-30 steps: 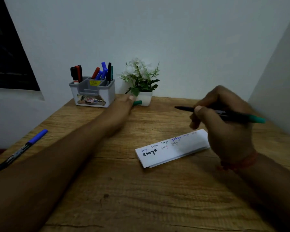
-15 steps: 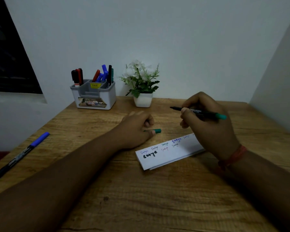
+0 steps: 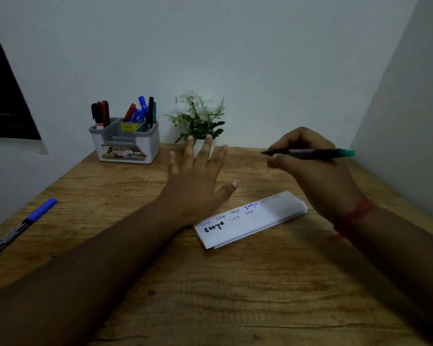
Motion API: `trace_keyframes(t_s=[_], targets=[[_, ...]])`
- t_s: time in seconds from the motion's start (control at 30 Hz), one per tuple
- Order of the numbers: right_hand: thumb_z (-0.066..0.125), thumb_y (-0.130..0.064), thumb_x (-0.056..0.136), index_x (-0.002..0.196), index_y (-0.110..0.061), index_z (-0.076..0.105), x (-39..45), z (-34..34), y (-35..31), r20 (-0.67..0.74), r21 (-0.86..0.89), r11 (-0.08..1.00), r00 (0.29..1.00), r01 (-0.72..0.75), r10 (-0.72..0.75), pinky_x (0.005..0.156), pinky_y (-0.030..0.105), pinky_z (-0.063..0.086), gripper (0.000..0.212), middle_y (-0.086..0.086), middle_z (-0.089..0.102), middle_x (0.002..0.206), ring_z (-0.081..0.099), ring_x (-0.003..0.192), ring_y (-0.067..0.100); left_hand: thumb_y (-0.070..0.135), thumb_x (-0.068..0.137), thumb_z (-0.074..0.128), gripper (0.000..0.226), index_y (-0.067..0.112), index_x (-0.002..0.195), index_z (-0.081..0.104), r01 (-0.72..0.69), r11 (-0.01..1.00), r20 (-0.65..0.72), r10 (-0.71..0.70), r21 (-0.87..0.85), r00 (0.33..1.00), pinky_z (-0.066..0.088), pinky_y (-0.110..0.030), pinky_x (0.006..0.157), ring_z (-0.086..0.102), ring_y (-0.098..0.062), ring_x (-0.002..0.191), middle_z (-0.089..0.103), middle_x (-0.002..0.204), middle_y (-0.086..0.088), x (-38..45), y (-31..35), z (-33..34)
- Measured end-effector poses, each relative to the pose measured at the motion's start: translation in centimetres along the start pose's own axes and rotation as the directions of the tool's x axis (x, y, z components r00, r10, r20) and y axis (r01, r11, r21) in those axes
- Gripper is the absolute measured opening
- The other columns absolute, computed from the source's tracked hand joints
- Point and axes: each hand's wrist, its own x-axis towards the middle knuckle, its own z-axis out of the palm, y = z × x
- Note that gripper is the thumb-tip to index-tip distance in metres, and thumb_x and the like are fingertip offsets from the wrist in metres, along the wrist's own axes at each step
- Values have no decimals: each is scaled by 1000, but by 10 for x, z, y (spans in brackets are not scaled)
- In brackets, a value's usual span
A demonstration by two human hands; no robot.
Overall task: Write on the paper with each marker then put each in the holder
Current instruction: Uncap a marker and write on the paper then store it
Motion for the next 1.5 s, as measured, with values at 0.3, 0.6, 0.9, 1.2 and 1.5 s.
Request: trace_keyframes(t_s=[0.3, 0.6, 0.9, 1.2, 1.5], targets=[[71, -1, 85, 80, -14, 70, -37, -7, 17, 143, -195, 977, 983, -88, 117, 74, 27, 54, 14, -2, 75, 81, 70, 77, 8, 79, 84, 0, 81, 37, 152, -18, -6, 998, 26, 4, 61, 1000, -10, -65, 113, -31, -28, 145, -28, 161, 4, 2, 5, 9], [74, -10, 84, 77, -18, 72, -35, -3, 39, 186, -255, 955, 961, -155, 205, 69, 21, 52, 11, -4, 76, 86, 70, 82, 9, 77, 83, -7, 80, 36, 151, -20, -65, 989, 74, 55, 132, 996, -9, -66, 114, -37, -27, 142, -32, 160, 4, -4, 9, 15], [76, -13, 84, 76, -20, 73, -32, -3, 44, 187, -281, 946, 957, -162, 220, 62, 9, 48, 11, -10, 76, 85, 67, 77, -2, 77, 84, -7, 81, 36, 152, -18, -64, 988, 76, 54, 143, 996, -9, -66, 114, -36, -27, 143, -29, 161, 4, -1, 7, 20], [76, -14, 83, 75, -20, 73, -32, -4, 44, 192, -309, 935, 952, -173, 239, 61, 12, 48, 11, -10, 76, 84, 67, 76, 2, 77, 84, -8, 81, 36, 153, -15, -69, 986, 66, 60, 154, 996, -8, -66, 114, -34, -27, 144, -27, 161, 3, -1, 6, 22], [76, -17, 85, 76, -22, 72, -30, -4, 46, 167, -322, 926, 951, -198, 261, 58, 11, 47, 11, -10, 75, 82, 66, 72, -2, 77, 83, -8, 81, 37, 152, -17, -70, 985, 74, 59, 158, 995, -8, -66, 114, -35, -28, 143, -28, 161, 2, -1, 5, 22]])
